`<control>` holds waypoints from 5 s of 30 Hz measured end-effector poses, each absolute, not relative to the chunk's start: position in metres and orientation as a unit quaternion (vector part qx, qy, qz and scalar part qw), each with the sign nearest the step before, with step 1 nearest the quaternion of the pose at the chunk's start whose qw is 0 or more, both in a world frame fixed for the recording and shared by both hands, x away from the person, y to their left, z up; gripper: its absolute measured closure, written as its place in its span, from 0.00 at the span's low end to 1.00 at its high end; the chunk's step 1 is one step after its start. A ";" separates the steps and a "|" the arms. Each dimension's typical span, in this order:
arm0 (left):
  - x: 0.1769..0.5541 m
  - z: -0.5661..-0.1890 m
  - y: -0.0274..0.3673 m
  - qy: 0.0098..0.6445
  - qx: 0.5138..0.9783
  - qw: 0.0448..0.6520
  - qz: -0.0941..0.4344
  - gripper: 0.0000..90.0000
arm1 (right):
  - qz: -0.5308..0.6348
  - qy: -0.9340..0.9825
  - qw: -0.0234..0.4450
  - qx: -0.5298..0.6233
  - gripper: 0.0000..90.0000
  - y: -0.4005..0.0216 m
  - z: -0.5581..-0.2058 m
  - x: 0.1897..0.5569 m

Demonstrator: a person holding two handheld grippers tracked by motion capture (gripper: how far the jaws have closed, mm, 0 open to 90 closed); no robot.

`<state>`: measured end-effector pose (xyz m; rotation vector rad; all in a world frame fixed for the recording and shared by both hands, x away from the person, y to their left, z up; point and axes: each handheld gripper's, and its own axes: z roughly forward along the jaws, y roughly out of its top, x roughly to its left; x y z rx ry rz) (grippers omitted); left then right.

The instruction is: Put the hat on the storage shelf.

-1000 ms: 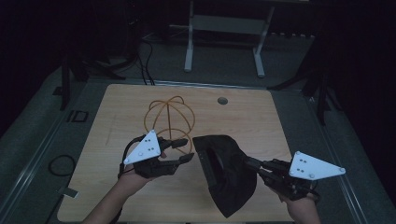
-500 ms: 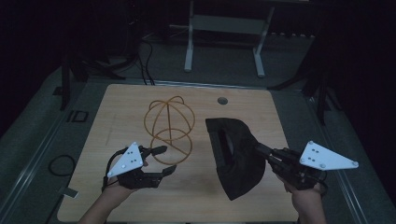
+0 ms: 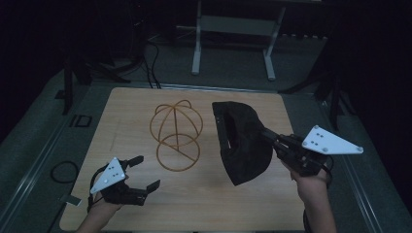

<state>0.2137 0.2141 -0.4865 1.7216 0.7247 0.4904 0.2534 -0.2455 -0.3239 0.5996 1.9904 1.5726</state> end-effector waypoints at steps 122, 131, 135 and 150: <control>0.200 -0.555 0.259 0.424 0.685 0.526 0.273 0.02 | 0.530 0.809 0.159 0.201 0.14 -0.110 -0.377 0.347; 0.202 -0.557 0.262 0.430 0.683 0.521 0.278 0.02 | 0.534 0.806 0.155 0.204 0.14 -0.127 -0.389 0.339; 0.203 -0.557 0.261 0.427 0.686 0.520 0.277 0.02 | 0.528 0.809 0.151 0.207 0.14 -0.134 -0.398 0.336; 0.203 -0.557 0.260 0.425 0.687 0.523 0.271 0.02 | 0.519 0.816 0.136 0.214 0.14 -0.153 -0.435 0.314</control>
